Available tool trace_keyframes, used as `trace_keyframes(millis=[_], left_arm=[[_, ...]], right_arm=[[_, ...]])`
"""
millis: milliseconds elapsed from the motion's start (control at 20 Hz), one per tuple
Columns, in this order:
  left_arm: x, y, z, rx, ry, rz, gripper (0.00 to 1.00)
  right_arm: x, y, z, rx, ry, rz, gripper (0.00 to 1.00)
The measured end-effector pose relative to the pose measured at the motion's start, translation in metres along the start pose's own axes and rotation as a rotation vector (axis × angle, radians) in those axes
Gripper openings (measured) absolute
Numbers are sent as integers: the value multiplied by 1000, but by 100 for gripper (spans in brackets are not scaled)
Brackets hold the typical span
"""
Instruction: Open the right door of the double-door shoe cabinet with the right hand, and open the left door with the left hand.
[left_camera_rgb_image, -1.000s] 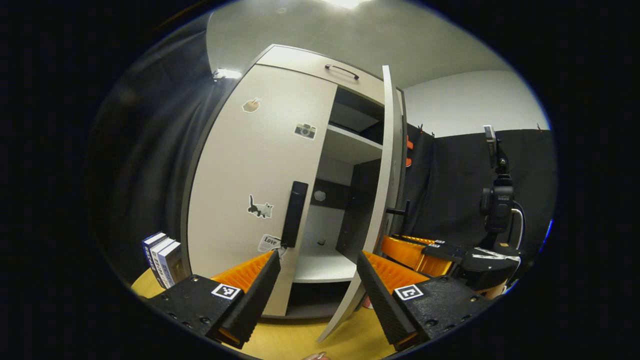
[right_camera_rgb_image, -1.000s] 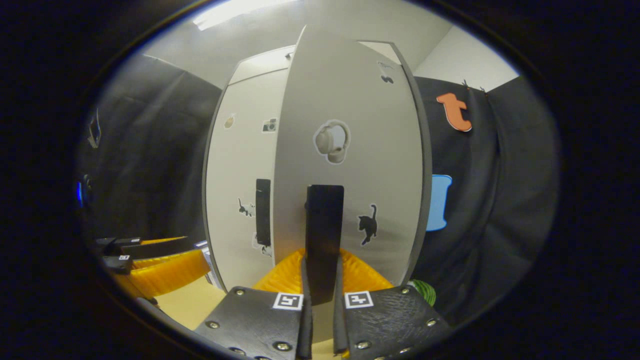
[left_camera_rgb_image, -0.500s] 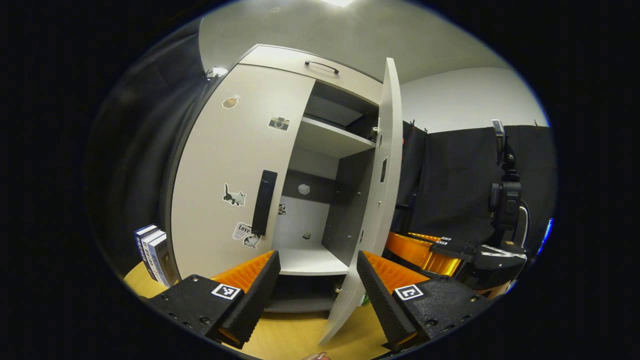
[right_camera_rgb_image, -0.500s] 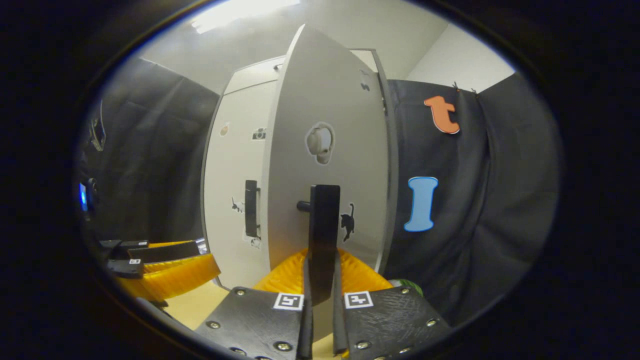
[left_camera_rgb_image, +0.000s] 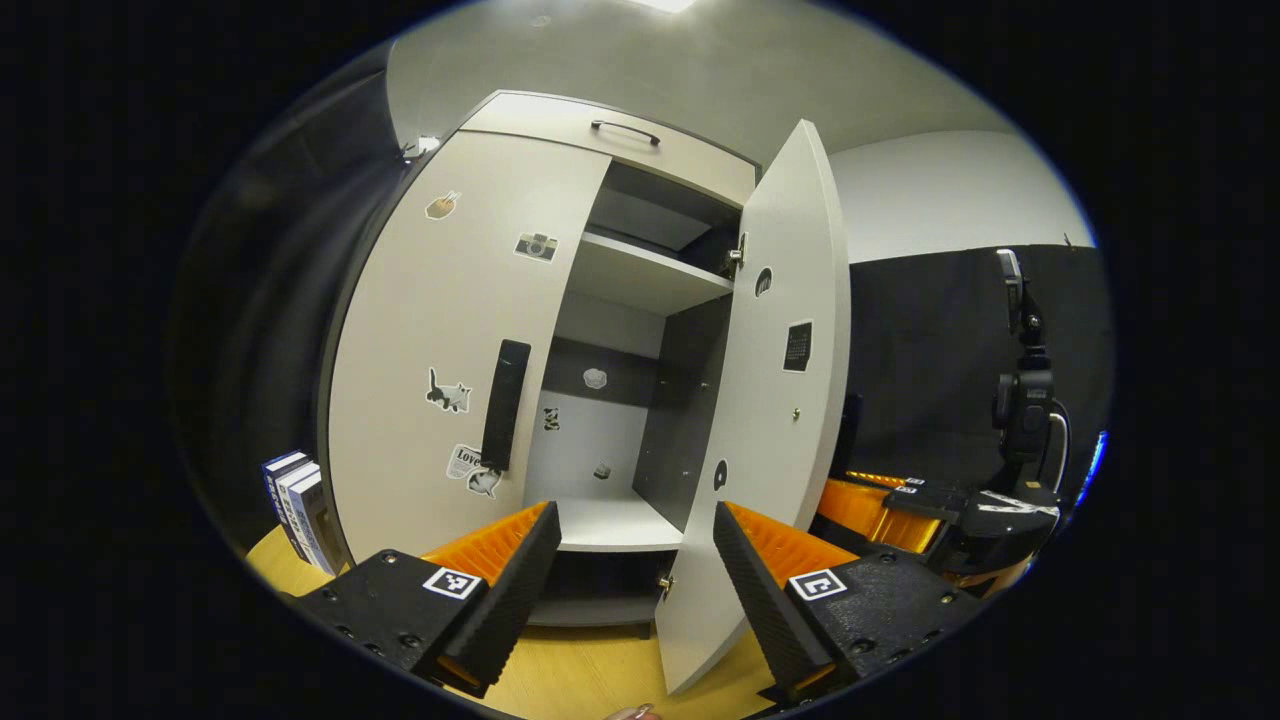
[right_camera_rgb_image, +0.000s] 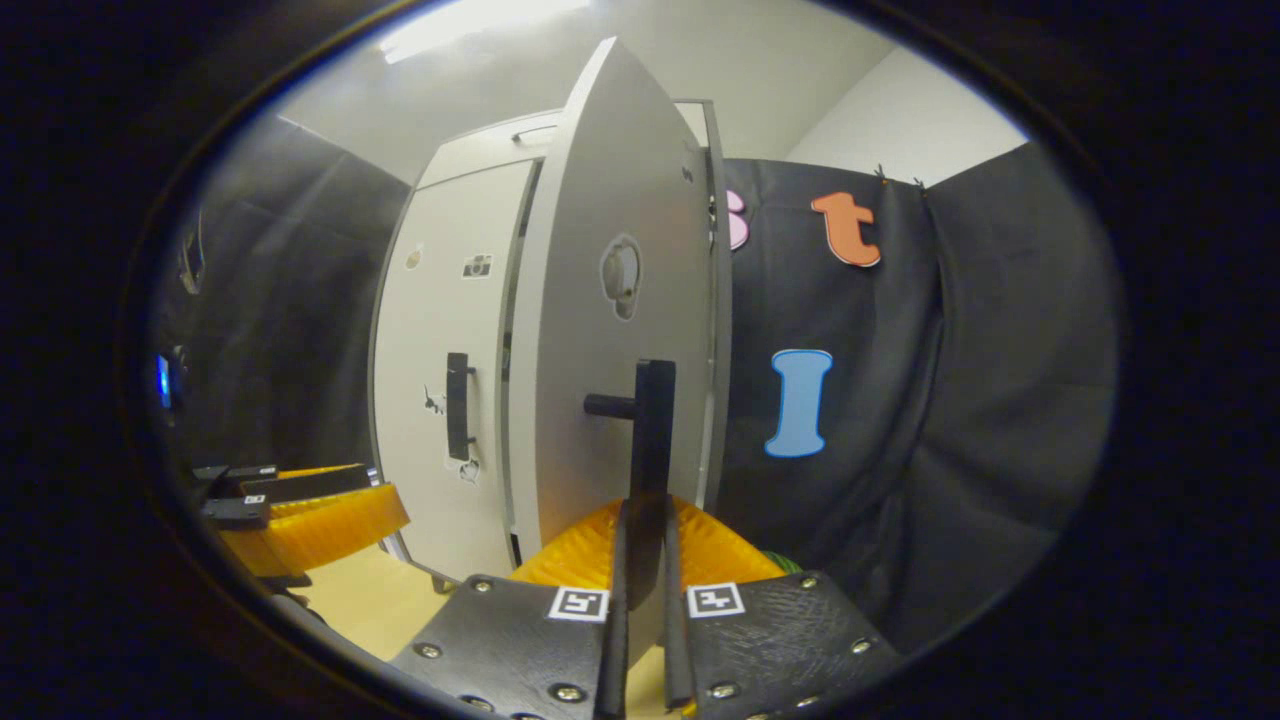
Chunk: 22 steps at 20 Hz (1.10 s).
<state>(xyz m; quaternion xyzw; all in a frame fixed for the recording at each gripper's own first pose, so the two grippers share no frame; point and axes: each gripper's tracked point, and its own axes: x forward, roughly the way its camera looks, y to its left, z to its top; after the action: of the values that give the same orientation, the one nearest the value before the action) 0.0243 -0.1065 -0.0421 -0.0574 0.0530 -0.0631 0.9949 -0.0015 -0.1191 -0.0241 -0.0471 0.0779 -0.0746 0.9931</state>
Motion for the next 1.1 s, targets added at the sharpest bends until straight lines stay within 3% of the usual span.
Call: trace_keyframes(millis=[450, 550, 650, 1100], left_arm=[[11, -2, -6, 1, 11, -9, 96], [14, 1, -6, -1, 7, -5, 96], [18, 6, -4, 11, 0, 6, 96], [62, 70, 49, 149, -160, 130, 94]], right_arm=[[0, -43, -9, -13, 12, -103, 14], [-2, -56, -9, 13, 10, -125, 8], [-3, -66, -10, 37, 5, -135, 7], [-3, -73, -9, 39, 12, -122, 7]])
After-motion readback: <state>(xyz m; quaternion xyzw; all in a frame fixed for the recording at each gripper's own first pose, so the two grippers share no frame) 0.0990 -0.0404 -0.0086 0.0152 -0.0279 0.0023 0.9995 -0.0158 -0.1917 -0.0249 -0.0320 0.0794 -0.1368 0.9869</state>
